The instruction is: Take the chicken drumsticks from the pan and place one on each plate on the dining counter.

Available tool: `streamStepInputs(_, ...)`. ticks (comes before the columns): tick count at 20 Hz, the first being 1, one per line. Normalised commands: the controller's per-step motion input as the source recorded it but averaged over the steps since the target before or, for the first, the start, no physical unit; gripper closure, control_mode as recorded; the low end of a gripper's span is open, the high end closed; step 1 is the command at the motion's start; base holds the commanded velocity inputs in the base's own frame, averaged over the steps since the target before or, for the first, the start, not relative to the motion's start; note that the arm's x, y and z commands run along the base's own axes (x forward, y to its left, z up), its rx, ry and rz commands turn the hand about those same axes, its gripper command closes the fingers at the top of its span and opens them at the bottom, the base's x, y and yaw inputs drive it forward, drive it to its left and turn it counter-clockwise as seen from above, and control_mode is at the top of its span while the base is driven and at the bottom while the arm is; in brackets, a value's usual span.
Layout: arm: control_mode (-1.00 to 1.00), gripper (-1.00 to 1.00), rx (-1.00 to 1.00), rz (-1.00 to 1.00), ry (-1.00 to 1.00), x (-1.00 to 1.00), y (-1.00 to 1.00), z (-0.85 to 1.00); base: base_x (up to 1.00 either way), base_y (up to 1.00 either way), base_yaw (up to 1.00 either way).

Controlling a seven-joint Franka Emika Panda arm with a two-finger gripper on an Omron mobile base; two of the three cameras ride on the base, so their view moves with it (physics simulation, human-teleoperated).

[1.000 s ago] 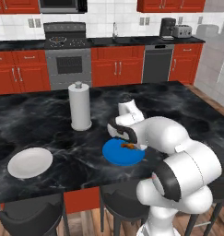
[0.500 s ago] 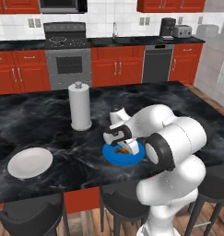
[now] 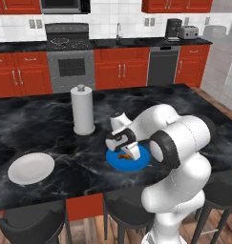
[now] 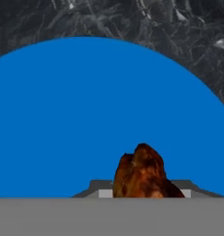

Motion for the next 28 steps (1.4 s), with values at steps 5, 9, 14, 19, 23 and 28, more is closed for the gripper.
streamStepInputs(5, -1.0, -1.0, 0.0, 0.0, -0.12, 0.01, 0.0, -0.12, 0.0, 0.0, 0.0)
streamStepInputs(9, -1.0, -1.0, 0.01, 0.0, -0.28, 0.0, -0.05, 0.1, 0.0, 0.0, 0.0)
streamStepInputs(14, -1.0, -1.0, 0.07, 0.0, -0.37, 0.0, -0.2, 0.17, 0.0, 0.0, 0.0)
streamStepInputs(19, -1.0, -1.0, 0.1, 0.0, -0.36, 0.0, -0.31, 0.16, 0.0, 0.0, 0.0)
streamStepInputs(23, -1.0, -1.0, 0.12, 0.0, -0.34, -0.13, -0.26, 0.42, 0.0, 0.0, 0.0)
streamStepInputs(28, -1.0, -1.0, 0.17, 0.0, -0.27, -0.62, -0.15, 1.0, 0.0, 0.0, 0.0)
